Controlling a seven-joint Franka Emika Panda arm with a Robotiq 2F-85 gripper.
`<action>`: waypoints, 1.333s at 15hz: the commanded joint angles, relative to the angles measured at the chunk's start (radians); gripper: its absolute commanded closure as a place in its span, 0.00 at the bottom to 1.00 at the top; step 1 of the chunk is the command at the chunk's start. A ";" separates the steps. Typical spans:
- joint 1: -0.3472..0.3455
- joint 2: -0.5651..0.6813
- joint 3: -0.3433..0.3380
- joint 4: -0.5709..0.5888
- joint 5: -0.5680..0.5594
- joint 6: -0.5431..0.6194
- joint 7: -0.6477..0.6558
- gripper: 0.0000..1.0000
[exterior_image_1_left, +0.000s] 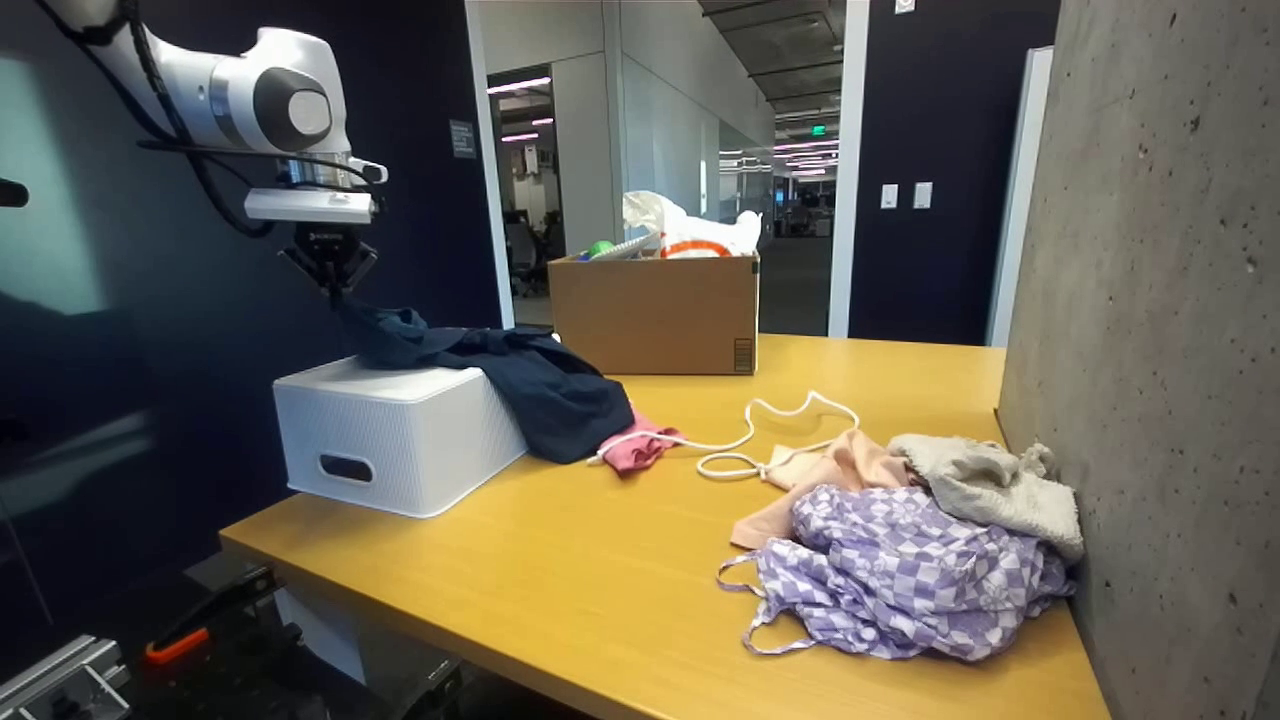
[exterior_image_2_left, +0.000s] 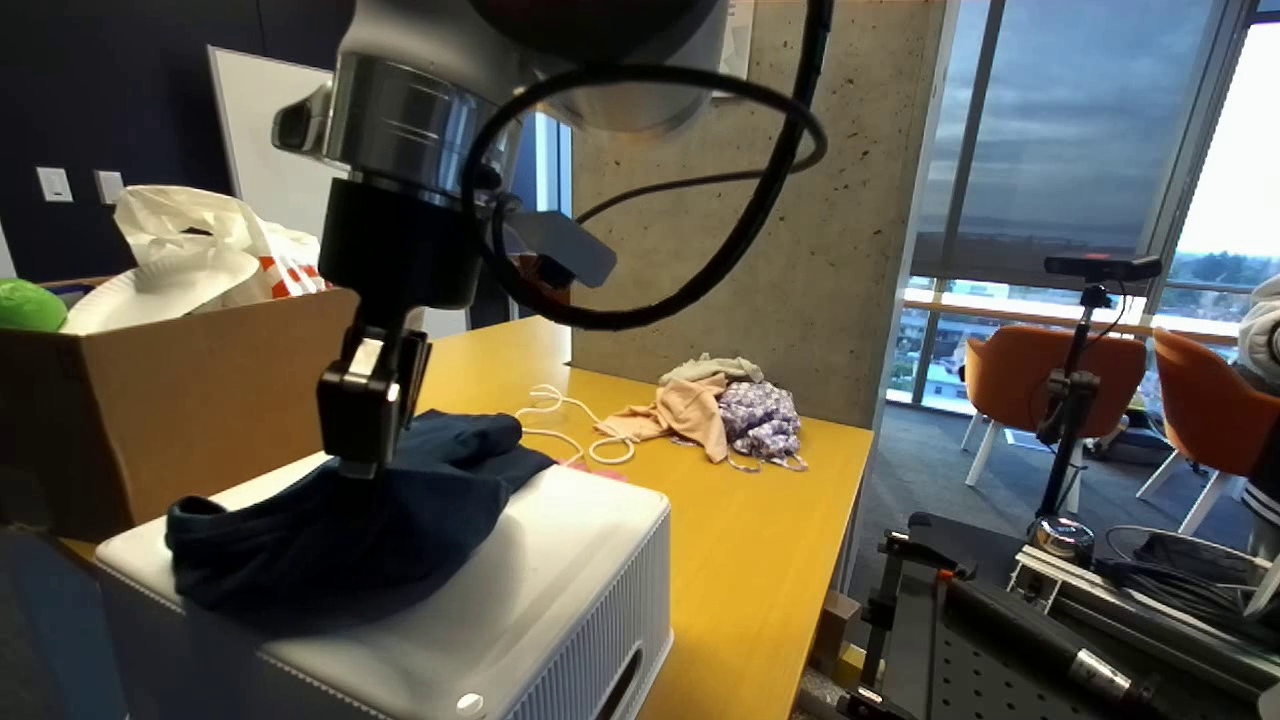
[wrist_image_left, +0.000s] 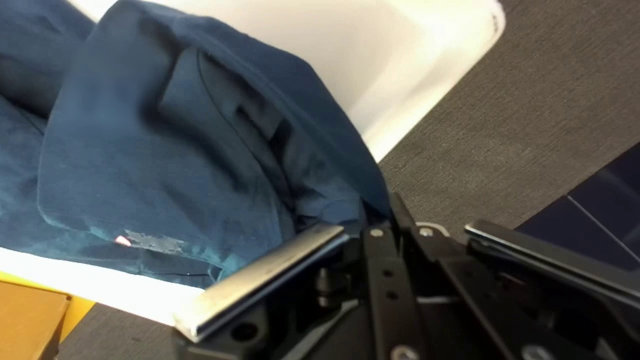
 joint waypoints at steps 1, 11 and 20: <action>0.056 -0.084 0.019 -0.030 -0.003 -0.085 0.091 0.99; 0.140 -0.162 0.037 -0.063 0.010 -0.166 0.274 0.42; 0.069 -0.388 -0.024 -0.216 -0.003 -0.211 0.369 0.00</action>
